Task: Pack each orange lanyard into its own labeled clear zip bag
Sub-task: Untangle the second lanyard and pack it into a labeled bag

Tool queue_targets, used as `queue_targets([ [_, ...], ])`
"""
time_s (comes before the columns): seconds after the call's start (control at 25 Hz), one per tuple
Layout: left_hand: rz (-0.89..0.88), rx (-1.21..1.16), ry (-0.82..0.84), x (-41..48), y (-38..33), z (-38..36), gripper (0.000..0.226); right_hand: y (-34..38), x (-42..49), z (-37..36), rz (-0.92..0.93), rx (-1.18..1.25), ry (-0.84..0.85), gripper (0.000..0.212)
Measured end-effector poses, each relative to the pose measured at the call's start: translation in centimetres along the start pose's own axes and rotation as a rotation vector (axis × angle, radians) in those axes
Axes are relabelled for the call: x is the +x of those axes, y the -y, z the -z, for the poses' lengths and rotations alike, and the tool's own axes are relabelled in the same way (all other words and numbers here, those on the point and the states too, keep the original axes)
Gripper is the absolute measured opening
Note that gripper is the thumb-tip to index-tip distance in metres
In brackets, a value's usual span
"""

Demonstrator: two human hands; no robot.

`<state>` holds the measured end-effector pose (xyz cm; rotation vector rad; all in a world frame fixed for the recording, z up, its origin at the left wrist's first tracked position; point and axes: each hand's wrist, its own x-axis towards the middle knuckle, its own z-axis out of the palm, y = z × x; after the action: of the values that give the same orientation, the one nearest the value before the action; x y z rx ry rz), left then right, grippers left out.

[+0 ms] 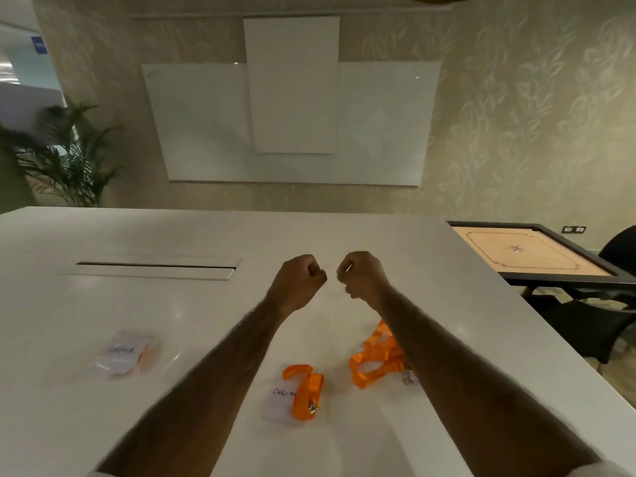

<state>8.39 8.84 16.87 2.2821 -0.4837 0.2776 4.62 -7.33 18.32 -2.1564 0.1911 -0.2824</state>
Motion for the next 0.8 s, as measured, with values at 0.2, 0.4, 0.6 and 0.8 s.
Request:
queue_targets([
  [0.2,-0.127,-0.024,0.023,0.0,2.2,0.3,0.032,0.7,0.3,-0.4,-0.019,0.038,-0.033,0.018],
  [0.4,-0.220,-0.025,0.117,-0.7,2.8,-0.8,0.144,1.7,0.1,-1.5,-0.019,0.137,0.038,0.019],
  [0.6,-0.236,0.009,-0.018,-0.7,4.1,-2.4,0.106,1.9,-0.1,-2.1,-0.007,0.125,0.031,0.021],
  [0.8,-0.289,-0.017,-0.053,-0.9,4.8,-2.6,0.089,1.4,0.0,-2.4,0.007,0.045,-0.017,0.019],
])
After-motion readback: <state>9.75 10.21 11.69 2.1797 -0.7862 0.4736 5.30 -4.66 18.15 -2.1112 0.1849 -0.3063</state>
